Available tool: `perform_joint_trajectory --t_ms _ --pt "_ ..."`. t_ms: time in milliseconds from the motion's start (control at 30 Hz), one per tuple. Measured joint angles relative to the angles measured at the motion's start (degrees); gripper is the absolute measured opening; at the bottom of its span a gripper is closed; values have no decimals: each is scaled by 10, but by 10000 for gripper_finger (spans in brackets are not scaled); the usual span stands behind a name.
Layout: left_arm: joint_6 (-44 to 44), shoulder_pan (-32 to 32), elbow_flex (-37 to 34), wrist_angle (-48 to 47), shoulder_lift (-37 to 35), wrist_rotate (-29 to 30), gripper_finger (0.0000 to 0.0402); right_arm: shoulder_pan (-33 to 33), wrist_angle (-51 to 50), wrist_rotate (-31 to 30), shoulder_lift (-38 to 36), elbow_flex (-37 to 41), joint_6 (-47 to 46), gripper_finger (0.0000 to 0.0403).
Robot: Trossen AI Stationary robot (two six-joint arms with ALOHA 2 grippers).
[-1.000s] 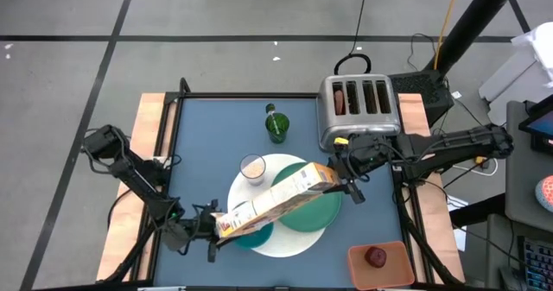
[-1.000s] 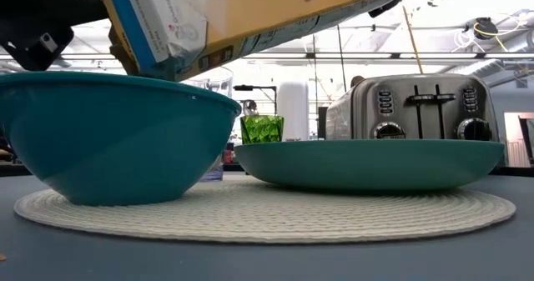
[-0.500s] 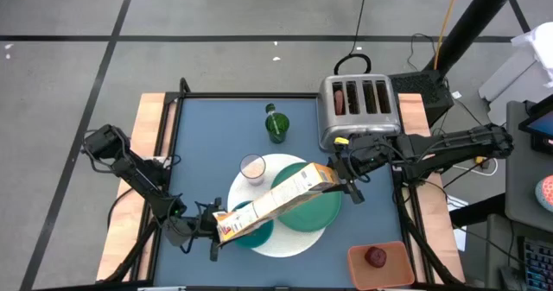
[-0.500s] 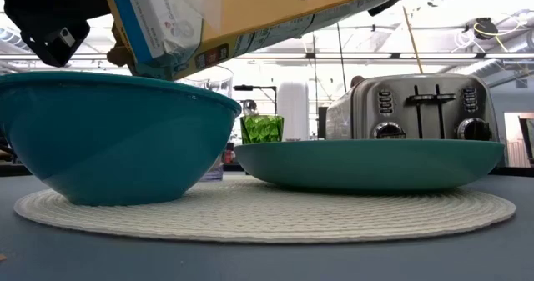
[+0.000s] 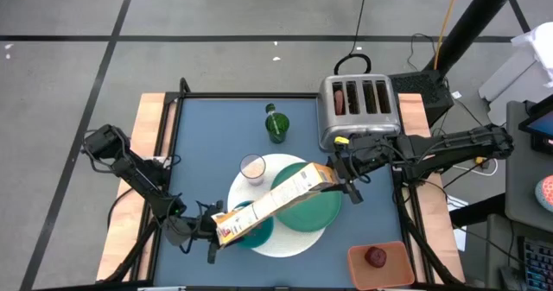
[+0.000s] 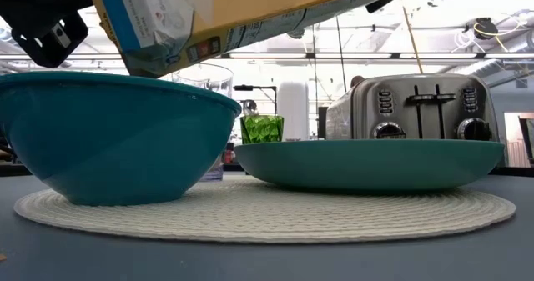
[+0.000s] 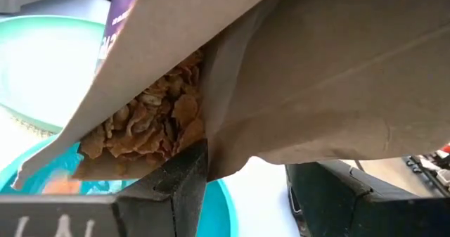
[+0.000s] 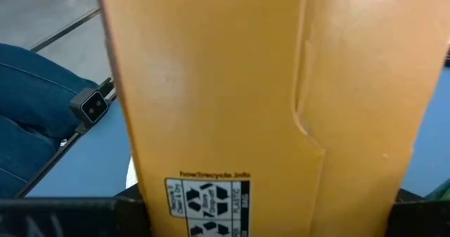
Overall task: Arrange a breakfast setting
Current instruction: Pour the cereal from the cereal box into the blue bowl
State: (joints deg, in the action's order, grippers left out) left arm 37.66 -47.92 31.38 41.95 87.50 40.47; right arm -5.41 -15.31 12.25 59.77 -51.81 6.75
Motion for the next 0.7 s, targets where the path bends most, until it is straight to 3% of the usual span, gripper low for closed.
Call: perform_joint_trajectory --t_ms 700 --pt "6 21 0 3 0 -4 198 -6 -21 8 -21 0 -34 199"
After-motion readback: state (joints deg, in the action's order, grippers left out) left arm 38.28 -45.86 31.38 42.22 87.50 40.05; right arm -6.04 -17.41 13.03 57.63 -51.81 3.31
